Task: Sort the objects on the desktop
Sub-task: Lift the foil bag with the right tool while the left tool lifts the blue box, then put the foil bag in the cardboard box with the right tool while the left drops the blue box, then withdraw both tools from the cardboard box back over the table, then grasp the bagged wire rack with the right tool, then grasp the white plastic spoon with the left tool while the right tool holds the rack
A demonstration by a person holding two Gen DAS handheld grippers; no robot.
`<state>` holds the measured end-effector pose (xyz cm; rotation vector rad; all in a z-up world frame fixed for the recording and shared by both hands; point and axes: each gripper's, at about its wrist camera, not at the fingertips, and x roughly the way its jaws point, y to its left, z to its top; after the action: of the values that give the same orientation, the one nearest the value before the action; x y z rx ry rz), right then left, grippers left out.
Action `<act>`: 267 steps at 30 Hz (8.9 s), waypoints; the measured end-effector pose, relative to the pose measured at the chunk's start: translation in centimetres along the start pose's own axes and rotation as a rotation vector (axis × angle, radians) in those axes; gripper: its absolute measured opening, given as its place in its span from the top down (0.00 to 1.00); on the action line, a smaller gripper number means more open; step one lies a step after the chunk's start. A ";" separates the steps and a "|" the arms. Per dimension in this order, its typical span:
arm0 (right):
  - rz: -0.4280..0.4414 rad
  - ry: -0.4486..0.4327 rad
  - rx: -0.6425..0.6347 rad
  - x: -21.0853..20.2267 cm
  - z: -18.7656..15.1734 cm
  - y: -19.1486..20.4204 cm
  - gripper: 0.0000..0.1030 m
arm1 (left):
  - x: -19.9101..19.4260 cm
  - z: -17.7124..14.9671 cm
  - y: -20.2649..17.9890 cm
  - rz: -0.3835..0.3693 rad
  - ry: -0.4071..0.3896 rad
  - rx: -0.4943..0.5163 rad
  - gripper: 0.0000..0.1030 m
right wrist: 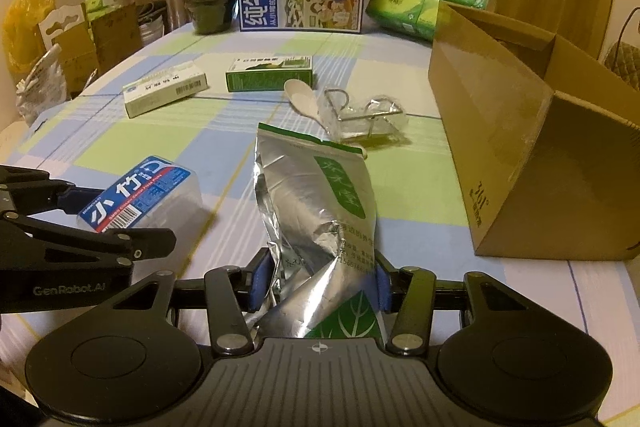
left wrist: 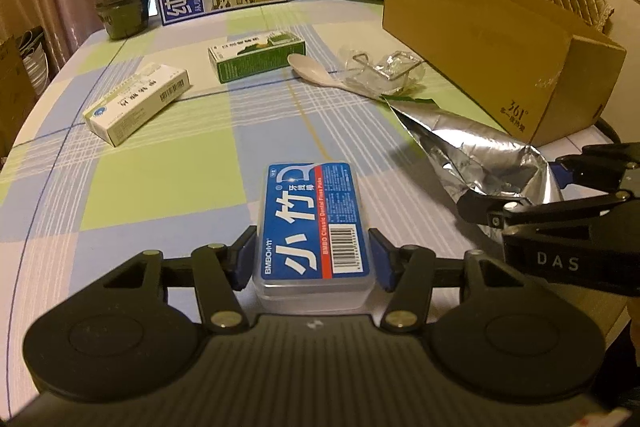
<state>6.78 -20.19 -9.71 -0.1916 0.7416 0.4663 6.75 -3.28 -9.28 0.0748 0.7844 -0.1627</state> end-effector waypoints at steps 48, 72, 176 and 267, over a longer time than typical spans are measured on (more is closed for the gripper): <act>-0.169 -0.176 0.149 -14.2 12.3 -18.1 0.54 | -6.2 16.4 -13.9 -0.187 -0.140 0.032 0.50; -0.147 -0.098 0.277 -8.6 14.3 -26.2 0.54 | 2.7 22.0 -19.6 -0.254 -0.081 0.057 0.49; -0.011 -0.061 -0.058 10.1 9.9 -2.1 0.02 | 2.1 9.4 10.3 0.088 -0.091 -0.094 0.01; 0.051 0.023 0.122 13.1 11.2 -4.9 0.31 | 15.4 11.6 5.4 -0.044 -0.018 0.044 0.72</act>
<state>24.29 -16.37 -10.54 -0.0645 0.7961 0.4664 26.47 -1.24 -11.91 0.0978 0.7647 -0.2227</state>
